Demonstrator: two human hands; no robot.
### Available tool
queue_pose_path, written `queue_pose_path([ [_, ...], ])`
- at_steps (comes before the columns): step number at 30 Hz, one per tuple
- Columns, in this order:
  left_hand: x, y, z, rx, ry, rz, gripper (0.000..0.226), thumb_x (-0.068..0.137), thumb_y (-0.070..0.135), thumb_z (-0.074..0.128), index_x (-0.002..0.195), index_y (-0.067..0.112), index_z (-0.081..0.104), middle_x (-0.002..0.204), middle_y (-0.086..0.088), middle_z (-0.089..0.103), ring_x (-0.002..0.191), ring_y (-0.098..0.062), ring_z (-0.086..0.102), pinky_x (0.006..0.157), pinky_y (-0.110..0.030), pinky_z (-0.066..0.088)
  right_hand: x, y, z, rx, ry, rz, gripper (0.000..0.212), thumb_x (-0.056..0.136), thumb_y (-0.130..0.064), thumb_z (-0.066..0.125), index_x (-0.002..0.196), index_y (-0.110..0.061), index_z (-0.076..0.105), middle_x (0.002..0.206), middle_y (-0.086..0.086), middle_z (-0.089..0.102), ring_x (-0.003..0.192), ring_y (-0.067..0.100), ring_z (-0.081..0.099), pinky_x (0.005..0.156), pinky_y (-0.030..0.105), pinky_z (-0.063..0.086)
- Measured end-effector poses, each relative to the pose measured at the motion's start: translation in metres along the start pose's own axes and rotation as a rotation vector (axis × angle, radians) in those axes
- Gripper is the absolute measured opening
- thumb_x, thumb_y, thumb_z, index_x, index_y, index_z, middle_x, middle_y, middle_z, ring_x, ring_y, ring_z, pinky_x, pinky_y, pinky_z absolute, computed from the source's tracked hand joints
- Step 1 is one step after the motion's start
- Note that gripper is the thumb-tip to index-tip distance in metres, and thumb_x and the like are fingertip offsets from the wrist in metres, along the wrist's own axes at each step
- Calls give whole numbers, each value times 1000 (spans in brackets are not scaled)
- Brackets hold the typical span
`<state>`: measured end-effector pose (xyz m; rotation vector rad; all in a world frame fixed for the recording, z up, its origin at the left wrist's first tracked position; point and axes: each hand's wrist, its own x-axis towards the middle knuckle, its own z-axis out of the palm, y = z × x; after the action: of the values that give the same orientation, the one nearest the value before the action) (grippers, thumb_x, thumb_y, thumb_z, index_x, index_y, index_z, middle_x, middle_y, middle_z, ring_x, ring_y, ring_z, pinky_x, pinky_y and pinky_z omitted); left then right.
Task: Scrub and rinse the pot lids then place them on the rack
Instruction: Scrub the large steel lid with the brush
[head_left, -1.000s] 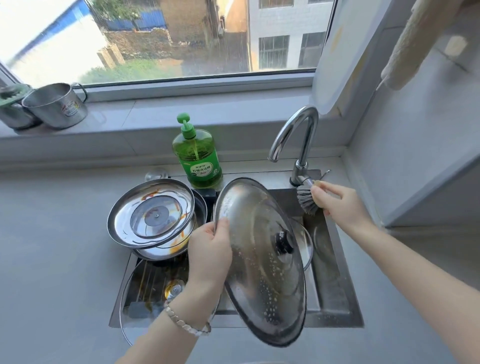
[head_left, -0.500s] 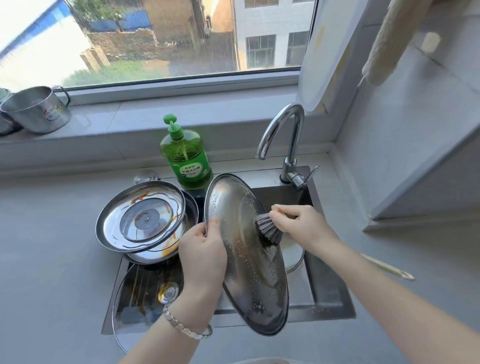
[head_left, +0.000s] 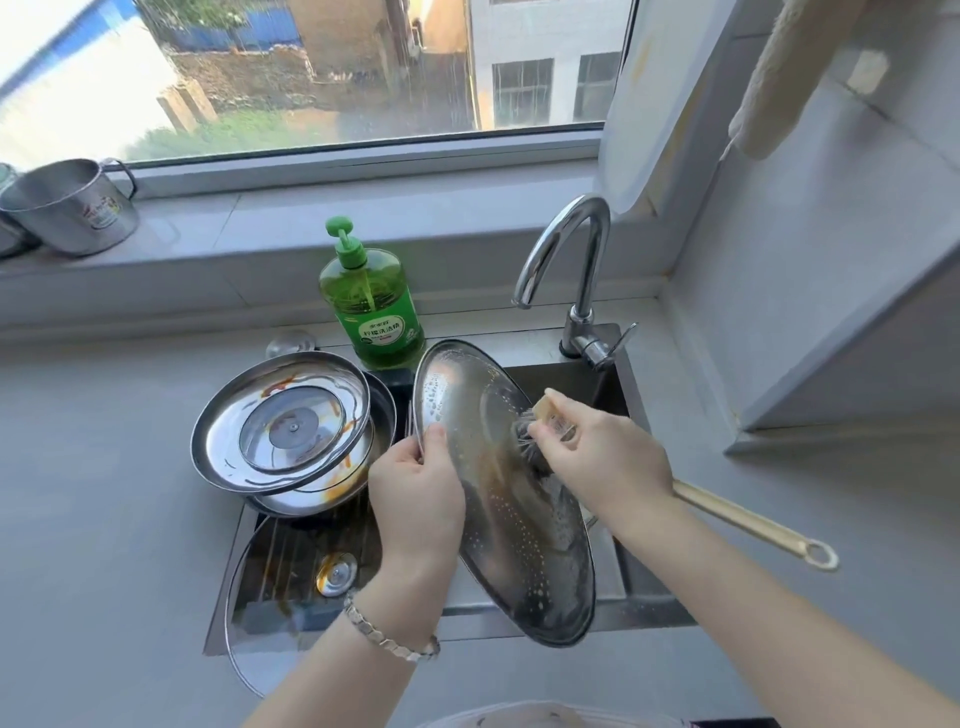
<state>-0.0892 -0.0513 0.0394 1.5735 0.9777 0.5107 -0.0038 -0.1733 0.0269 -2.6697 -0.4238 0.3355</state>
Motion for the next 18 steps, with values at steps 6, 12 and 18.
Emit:
queue_pose_path([
  [6, -1, 2, -8, -29, 40, -35, 47, 94, 20, 53, 53, 12, 32, 47, 0, 23, 50, -17, 23, 51, -29, 19, 25, 21, 5, 779, -244, 417, 22, 87, -45, 57, 93, -26, 67, 70, -6, 57, 47, 8, 44, 43, 16, 41],
  [12, 15, -10, -12, -139, 196, -375, 39, 93, 18, 52, 60, 16, 31, 58, -3, 27, 57, -17, 26, 55, -30, 22, 6, 32, 21, 934, -220, 459, 23, 89, -43, 56, 104, -30, 66, 80, 1, 61, 48, 6, 44, 39, 16, 34],
  [18, 15, -2, -5, -192, 268, -370, 47, 93, 19, 52, 57, 16, 23, 56, -1, 20, 54, -16, 19, 53, -30, 18, -21, 14, 24, 287, -159, 96, 46, 87, -58, 46, 131, -44, 47, 115, -15, 63, 112, 17, 54, 86, 32, 45],
])
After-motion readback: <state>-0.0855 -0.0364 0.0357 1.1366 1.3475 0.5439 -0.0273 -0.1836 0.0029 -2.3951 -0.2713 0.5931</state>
